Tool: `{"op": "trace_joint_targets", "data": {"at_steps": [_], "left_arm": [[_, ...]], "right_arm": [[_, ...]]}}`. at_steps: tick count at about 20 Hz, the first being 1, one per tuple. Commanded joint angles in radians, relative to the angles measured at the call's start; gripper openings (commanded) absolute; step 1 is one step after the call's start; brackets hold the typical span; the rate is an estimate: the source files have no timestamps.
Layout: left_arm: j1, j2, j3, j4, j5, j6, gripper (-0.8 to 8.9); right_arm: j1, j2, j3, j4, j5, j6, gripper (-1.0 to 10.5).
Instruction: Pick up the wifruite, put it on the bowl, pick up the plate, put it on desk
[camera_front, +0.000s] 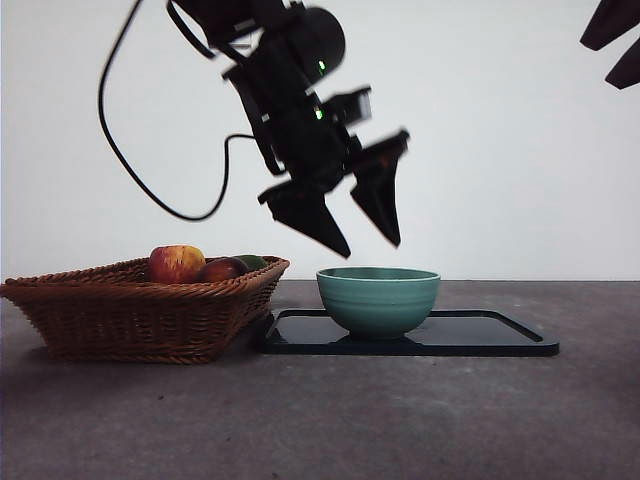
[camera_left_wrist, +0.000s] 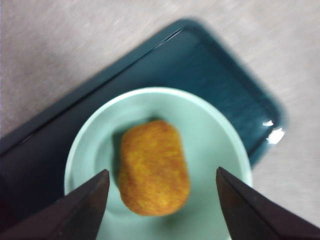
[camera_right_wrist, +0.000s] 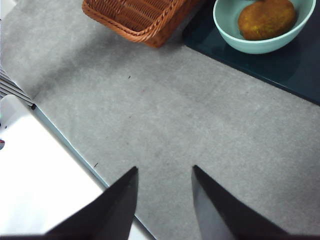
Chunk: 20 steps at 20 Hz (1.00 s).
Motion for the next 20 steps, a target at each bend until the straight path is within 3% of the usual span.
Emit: {"op": "trace_joint_targets", "data": {"at_steps": [1, 20], "left_arm": [[-0.018, 0.045, 0.029, 0.021, -0.034, 0.048, 3.44], [-0.040, 0.124, 0.029, 0.054, -0.043, 0.065, 3.44]], "right_arm": [[0.006, 0.003, 0.008, 0.007, -0.003, 0.011, 1.7], [0.006, 0.003, 0.008, 0.010, -0.003, 0.025, 1.7]]}}
